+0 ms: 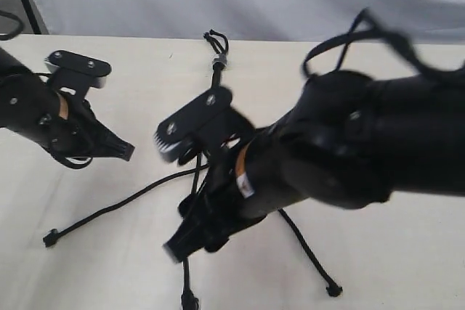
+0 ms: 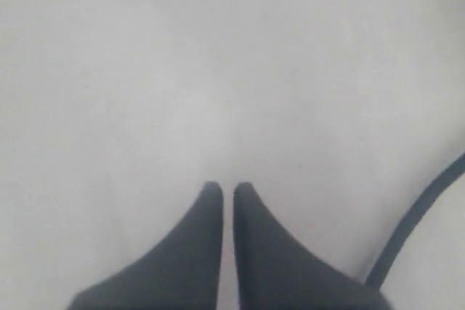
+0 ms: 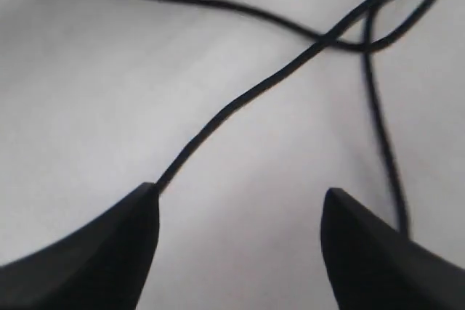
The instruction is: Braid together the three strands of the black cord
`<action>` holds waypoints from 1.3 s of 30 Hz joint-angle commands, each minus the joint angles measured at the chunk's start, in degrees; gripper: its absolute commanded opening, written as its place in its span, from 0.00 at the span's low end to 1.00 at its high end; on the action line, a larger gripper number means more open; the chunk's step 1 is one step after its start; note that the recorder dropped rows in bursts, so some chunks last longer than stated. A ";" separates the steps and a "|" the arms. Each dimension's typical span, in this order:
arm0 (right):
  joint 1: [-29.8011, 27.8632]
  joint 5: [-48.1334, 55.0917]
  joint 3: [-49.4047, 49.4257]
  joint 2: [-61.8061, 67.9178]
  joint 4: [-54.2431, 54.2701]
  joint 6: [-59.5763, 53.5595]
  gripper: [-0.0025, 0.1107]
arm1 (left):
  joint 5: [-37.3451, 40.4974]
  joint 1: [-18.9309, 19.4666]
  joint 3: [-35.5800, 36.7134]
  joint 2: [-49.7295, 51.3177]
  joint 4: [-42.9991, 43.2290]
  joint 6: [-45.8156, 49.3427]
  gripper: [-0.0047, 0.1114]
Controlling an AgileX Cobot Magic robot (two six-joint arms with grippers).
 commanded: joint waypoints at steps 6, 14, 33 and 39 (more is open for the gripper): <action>5.26 5.07 -9.96 17.65 0.32 6.43 0.56 | -15.95 3.55 9.71 -6.05 -0.41 -0.77 0.04; 6.11 5.87 -13.35 24.85 1.12 6.75 0.32 | -16.42 3.55 9.69 -6.05 -0.41 -0.77 0.04; -0.58 16.36 -15.53 19.99 -30.77 3.04 0.02 | -15.71 3.55 9.69 -6.05 -0.41 -0.77 0.04; -7.42 13.28 -15.53 24.91 -32.80 3.54 0.02 | -15.99 3.55 9.69 -6.05 -0.41 -0.77 0.04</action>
